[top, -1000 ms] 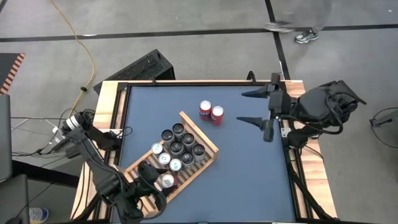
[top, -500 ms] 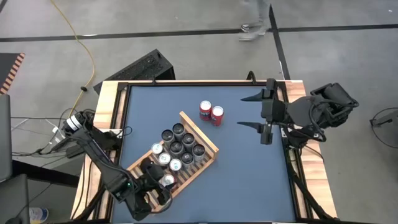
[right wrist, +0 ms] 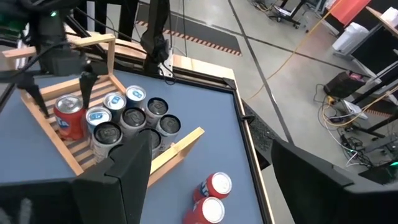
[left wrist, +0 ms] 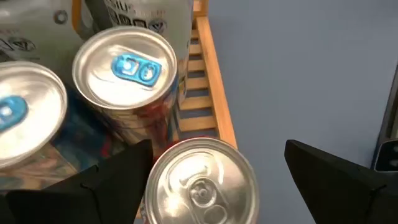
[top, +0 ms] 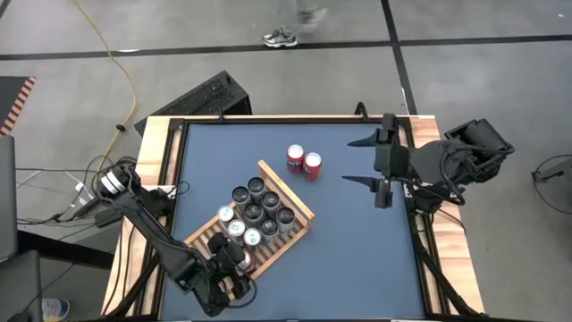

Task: Place canned beverage on shelf
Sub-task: Put the bottom red soda can on the shelf

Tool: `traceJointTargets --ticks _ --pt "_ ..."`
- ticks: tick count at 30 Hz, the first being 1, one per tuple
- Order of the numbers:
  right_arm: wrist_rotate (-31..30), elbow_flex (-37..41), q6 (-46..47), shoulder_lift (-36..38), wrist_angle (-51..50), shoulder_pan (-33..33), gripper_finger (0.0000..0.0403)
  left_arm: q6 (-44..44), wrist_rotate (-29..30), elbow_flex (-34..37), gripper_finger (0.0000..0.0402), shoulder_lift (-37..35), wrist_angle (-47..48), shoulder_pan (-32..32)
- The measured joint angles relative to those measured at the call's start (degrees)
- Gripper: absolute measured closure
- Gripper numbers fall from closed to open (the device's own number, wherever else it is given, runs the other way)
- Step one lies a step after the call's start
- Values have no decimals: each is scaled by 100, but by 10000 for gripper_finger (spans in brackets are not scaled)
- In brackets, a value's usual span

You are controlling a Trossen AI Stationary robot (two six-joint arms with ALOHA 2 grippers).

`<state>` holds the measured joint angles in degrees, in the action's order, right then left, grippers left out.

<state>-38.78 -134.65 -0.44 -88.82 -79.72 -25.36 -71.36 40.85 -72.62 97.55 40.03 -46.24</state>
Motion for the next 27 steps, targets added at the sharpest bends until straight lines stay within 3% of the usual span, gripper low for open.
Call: traceJointTargets --ticks 9,18,27 --pt "0 0 -1 1 -2 0 102 -473 -243 0 52 202 33 -49" --pt "-2 0 -1 0 -2 0 102 -615 -497 -2 119 193 160 -63" --pt "-4 0 66 2 -221 0 102 -1615 -408 -2 121 97 713 -334"
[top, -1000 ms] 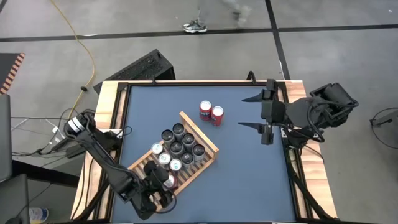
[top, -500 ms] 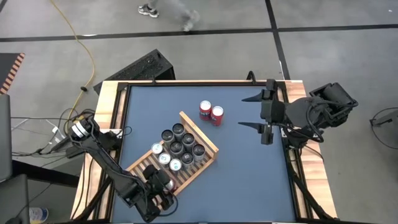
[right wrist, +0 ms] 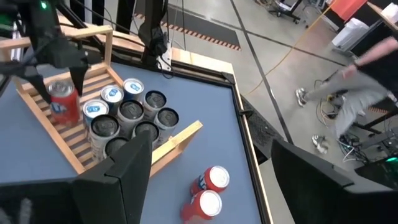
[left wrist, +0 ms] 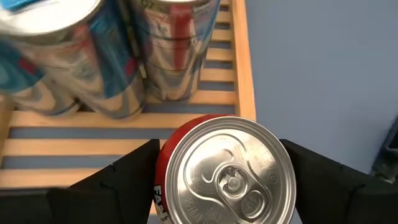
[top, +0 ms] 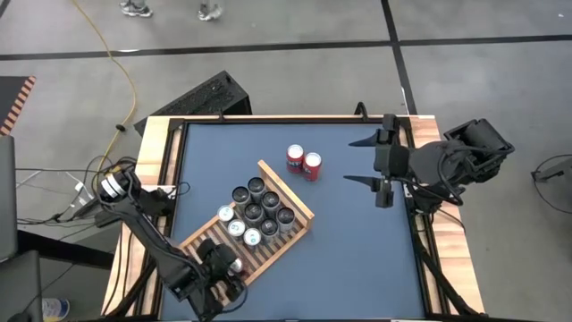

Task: Place canned beverage on shelf
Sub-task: Put the bottom red soda can on the shelf

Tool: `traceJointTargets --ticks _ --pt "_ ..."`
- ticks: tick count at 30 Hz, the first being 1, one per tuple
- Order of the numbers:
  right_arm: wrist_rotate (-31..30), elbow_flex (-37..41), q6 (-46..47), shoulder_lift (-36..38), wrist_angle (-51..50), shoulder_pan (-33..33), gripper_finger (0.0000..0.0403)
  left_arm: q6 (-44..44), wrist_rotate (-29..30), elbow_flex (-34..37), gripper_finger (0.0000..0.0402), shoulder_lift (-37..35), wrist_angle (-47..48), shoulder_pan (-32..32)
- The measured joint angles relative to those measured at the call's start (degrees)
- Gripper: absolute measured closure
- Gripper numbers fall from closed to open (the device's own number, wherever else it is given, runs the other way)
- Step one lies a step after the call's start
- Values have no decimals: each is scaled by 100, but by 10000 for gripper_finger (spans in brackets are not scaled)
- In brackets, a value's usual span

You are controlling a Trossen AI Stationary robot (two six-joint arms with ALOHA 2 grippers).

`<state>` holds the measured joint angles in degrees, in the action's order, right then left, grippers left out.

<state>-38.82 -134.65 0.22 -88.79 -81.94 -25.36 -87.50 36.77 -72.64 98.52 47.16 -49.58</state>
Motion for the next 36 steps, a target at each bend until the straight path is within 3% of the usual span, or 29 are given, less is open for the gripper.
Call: traceJointTargets --ticks 10,22,26,32,36 --pt "0 0 69 -1 -56 0 102 -448 446 0 121 -541 968 -132" --pt "1 0 86 -2 -56 0 102 -1279 330 3 121 -1192 2092 -487" --pt "2 0 86 0 -54 0 102 -1572 286 358 121 -1547 1982 -523" --pt "8 0 88 0 -54 0 102 -1725 98 1486 121 -2239 952 -499" --pt "9 0 90 0 -54 0 102 -1729 205 1768 121 -2550 995 -455"
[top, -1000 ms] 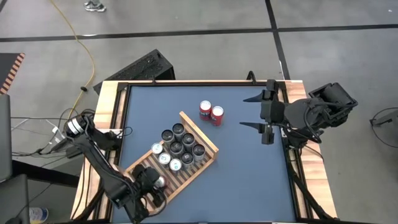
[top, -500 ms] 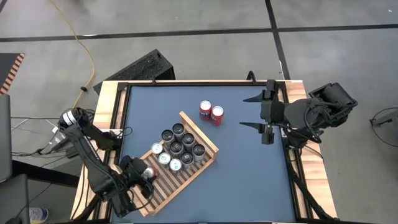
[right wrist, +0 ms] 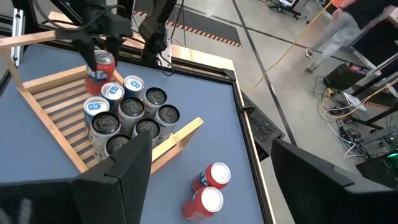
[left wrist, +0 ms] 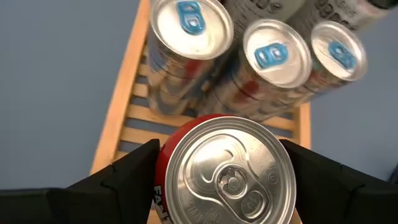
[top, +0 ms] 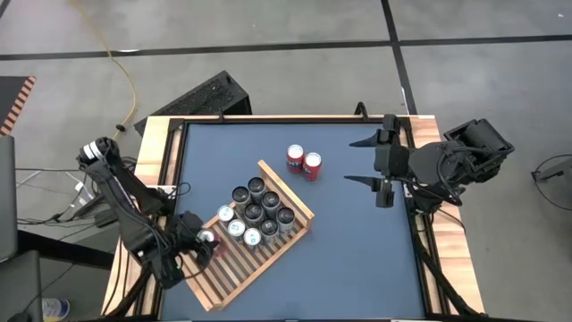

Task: Place canned beverage on shelf
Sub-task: Put the bottom red soda can on the shelf

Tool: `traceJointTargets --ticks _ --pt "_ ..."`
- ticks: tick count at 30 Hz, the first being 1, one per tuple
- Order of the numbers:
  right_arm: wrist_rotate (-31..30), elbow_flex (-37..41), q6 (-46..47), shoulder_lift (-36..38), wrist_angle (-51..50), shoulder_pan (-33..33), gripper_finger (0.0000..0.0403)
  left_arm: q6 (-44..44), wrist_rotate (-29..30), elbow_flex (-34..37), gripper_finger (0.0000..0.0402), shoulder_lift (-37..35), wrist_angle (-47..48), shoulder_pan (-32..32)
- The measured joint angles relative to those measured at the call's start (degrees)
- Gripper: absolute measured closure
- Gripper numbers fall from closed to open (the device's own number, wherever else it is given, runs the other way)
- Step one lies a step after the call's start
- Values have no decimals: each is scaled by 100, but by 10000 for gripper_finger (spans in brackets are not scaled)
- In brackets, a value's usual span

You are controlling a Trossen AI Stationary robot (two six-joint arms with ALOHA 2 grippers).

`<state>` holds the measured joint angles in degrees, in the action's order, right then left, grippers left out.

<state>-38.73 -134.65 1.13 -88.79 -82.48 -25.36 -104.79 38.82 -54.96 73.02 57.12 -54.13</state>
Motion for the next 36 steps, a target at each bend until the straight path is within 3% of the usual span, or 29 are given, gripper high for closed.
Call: traceJointTargets --ticks 9,16,36 --pt "5 0 103 -1 -60 0 102 489 -517 3 120 234 151 345" --pt "14 0 101 -2 -72 0 102 570 -438 0 120 666 226 444" --pt "16 0 190 -2 -243 0 102 -498 -241 0 120 679 819 118"
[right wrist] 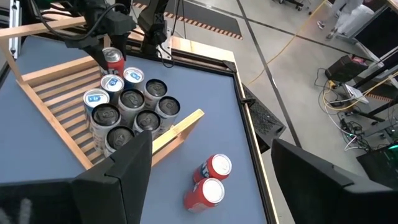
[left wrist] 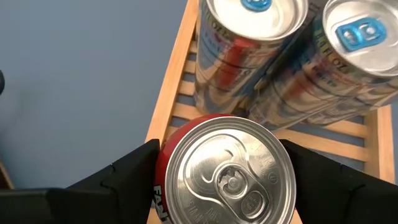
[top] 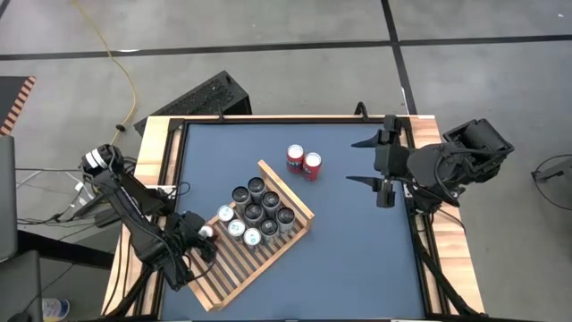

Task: Place canned beverage on shelf
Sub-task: Put the bottom red soda can on the shelf

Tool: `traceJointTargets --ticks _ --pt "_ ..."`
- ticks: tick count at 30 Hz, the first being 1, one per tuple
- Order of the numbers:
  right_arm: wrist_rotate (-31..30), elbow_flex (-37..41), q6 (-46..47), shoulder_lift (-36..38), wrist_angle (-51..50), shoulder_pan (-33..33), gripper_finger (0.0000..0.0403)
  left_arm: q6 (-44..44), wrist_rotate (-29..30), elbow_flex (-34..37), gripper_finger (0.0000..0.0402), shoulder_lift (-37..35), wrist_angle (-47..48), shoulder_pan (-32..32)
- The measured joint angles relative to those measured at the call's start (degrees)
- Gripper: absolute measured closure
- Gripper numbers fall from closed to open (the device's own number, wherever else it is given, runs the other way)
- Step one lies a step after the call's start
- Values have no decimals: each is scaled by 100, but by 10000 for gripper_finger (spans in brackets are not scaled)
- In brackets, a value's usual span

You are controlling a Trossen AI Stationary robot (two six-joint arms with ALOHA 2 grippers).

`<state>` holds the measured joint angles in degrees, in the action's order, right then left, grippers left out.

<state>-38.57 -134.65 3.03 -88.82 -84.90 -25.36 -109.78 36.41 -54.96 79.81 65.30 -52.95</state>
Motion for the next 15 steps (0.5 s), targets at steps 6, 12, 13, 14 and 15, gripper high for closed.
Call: traceJointTargets --ticks 6,12,13,14,15 --pt "0 0 15 0 2 0 102 -248 -222 0 120 2 101 2" --pt "0 0 16 0 2 0 102 -341 -158 0 120 4 -88 2" --pt "1 0 17 0 2 0 102 -343 -145 0 120 4 -88 2" --pt "14 0 20 0 2 0 102 -345 -139 0 120 4 -86 2" --pt "65 0 33 0 4 0 102 -351 -136 0 120 4 -86 5"
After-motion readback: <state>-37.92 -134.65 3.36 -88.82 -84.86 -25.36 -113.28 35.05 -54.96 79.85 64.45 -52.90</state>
